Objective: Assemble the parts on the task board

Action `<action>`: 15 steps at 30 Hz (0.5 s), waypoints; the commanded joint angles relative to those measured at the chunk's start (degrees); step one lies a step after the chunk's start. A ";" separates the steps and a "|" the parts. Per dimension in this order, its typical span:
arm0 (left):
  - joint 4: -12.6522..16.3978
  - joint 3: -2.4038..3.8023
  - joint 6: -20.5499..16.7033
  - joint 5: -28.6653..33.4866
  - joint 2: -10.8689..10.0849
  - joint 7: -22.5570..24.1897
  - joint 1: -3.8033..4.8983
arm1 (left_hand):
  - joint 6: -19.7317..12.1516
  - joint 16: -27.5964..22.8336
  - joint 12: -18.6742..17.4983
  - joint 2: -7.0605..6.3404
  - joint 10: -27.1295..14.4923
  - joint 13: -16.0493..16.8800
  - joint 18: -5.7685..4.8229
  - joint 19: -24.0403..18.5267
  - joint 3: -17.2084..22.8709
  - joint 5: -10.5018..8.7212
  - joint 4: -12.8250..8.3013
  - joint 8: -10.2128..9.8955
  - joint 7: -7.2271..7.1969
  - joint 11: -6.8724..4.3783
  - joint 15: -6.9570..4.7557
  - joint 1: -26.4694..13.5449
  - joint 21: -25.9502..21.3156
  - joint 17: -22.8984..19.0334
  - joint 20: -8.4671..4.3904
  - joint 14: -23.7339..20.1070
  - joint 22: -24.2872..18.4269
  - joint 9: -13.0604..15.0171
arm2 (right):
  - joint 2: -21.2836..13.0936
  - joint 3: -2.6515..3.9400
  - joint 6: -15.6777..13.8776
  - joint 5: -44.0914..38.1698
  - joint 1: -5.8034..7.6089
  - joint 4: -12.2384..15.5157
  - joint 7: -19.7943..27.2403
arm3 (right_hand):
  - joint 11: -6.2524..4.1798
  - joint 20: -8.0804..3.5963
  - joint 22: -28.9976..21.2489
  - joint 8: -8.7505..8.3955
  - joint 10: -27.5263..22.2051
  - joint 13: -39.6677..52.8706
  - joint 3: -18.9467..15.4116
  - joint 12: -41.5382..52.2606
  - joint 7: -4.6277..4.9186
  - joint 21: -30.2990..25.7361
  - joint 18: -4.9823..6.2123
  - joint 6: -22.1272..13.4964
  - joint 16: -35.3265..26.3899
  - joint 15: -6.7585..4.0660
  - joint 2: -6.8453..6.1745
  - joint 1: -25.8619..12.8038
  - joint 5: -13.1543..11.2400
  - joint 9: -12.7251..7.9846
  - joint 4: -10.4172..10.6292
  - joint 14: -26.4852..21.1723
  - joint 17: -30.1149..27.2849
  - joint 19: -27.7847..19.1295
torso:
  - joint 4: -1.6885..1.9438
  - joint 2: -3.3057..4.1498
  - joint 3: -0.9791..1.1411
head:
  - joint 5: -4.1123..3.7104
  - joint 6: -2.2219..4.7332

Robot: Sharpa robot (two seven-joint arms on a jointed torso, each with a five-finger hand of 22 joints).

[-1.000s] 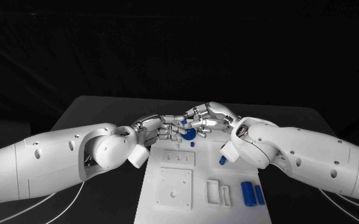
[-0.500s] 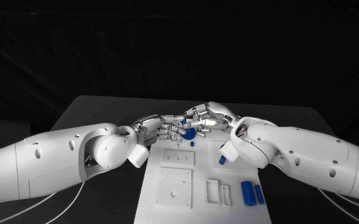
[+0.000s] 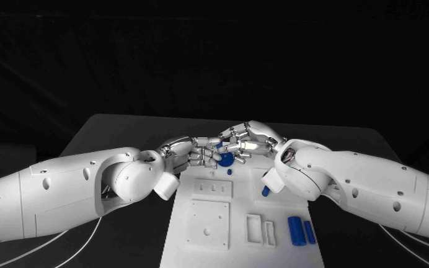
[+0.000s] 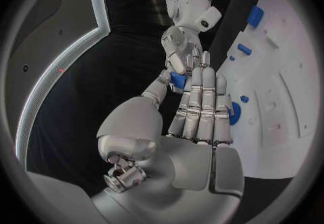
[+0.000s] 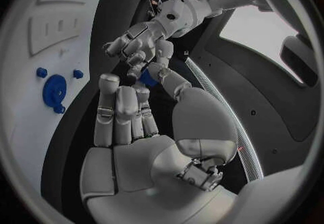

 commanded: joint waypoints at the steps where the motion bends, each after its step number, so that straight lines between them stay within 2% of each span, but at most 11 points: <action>1: 0.08 0.22 -0.43 0.39 0.22 3.12 0.19 | 0.60 0.38 0.55 0.32 0.20 0.16 -0.75 0.41 0.34 0.00 -0.15 0.31 -0.21 -0.28 -0.26 1.31 0.33 0.11 -0.27 0.47 1.26 0.34 | 0.11 -0.16 0.58 -0.56 -0.22 0.06 -0.18 | -0.05 -0.43 1.17 0.36 -0.20 0.06 -0.41 0.28 0.22 0.23 1.16 0.76 -0.24 -0.03 0.69 0.03 0.24 0.11 -0.01 -0.38 -0.09 0.01 | -0.04 0.01 0.03 | -0.04 -0.05; 4: 0.07 0.22 -0.46 0.39 0.23 3.17 0.19 | 1.20 0.74 1.15 -0.03 0.64 0.37 -0.94 0.69 1.94 -0.01 0.14 0.50 -0.39 -0.54 -0.37 2.32 0.47 0.21 -0.39 0.60 1.23 0.51 | 0.08 -0.16 0.56 -0.58 -0.22 -0.07 -0.18 | -0.05 -0.43 1.17 0.36 -0.20 0.06 -0.41 0.28 0.22 0.23 1.16 0.76 -0.24 -0.03 0.70 0.04 0.24 0.11 -0.01 -0.38 -0.08 0.00 | 0.00 -0.01 0.04 | -0.06 -0.07; 15: -0.07 0.22 -1.06 0.28 0.09 3.36 0.19 | 2.94 1.67 2.67 -0.56 1.95 0.97 -1.36 0.72 3.92 -0.02 -0.02 1.31 -1.02 -1.10 -0.60 3.12 0.74 0.50 -0.66 0.82 1.29 1.24 | -0.05 -0.16 0.72 -0.71 -0.22 -0.23 -0.25 | -0.06 -0.43 1.17 0.35 -0.21 0.06 -0.40 0.28 0.22 0.23 1.16 0.76 -0.23 -0.03 0.72 0.06 0.25 0.12 -0.01 -0.38 -0.07 -0.01 | -0.01 -0.01 0.05 | -0.11 -0.06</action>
